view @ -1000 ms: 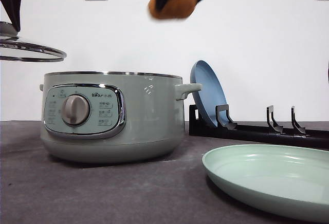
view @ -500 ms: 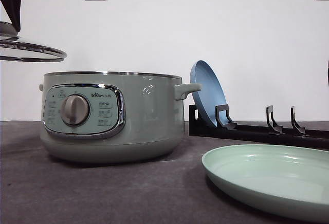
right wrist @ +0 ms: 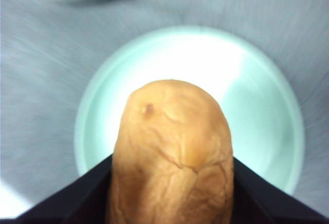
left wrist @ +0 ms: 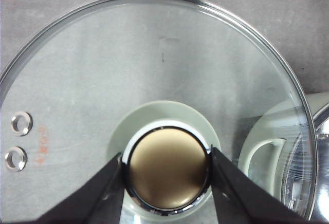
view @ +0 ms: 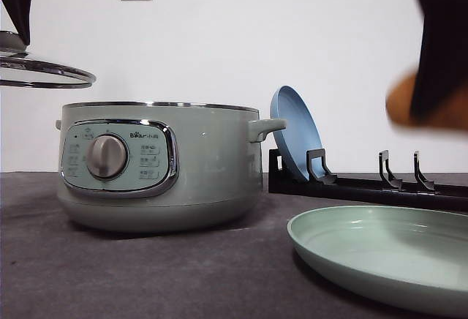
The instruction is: Transfer potato from steamer to green plate
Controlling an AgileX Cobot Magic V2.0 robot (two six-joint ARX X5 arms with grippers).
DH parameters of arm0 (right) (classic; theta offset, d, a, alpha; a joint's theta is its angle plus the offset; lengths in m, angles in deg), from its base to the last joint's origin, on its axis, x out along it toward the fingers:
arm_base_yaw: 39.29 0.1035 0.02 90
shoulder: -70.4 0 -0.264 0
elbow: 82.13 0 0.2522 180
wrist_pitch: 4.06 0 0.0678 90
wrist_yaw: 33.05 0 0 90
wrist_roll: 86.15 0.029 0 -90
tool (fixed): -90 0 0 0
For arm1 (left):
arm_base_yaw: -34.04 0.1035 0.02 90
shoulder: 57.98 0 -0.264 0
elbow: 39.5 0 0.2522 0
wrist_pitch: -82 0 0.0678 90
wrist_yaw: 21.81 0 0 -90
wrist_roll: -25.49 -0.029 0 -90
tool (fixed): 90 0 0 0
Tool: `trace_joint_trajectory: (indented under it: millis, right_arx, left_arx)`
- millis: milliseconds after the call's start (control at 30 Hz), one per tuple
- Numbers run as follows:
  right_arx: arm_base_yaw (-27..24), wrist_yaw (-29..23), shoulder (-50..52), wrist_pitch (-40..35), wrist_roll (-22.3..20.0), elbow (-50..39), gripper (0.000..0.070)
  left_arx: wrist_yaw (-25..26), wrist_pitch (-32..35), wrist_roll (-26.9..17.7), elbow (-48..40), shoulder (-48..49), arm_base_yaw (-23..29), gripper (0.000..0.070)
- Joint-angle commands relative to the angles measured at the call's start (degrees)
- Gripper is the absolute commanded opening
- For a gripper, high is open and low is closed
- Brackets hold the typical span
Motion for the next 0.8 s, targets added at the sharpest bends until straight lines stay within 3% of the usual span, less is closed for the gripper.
trace_joint_trajectory:
  millis: [0, 167, 367, 767]
  right_arx:
    - [0.39, -0.11, -1.3, -4.75, 2.78, -1.58, 0.0257]
    - [0.12, -0.09, -6.77, -13.38, 3.54, -6.09, 0.0257]
    - [-0.3, -0.02, -14.43, -17.88, 3.47, -6.44, 0.0257]
    - [-0.29, 0.02, -18.49, -18.9, 3.47, -6.37, 0.0277]
  left_arx:
    - [0.13, 1.53, -0.26, 2.29, 1.07, -0.04, 0.0]
    - [0.15, 1.53, -0.26, 2.29, 1.07, -0.04, 0.0]
    - [0.13, 1.53, -0.26, 2.29, 1.07, -0.04, 0.0]
    - [0.13, 1.53, -0.28, 2.29, 1.07, -0.04, 0.0]
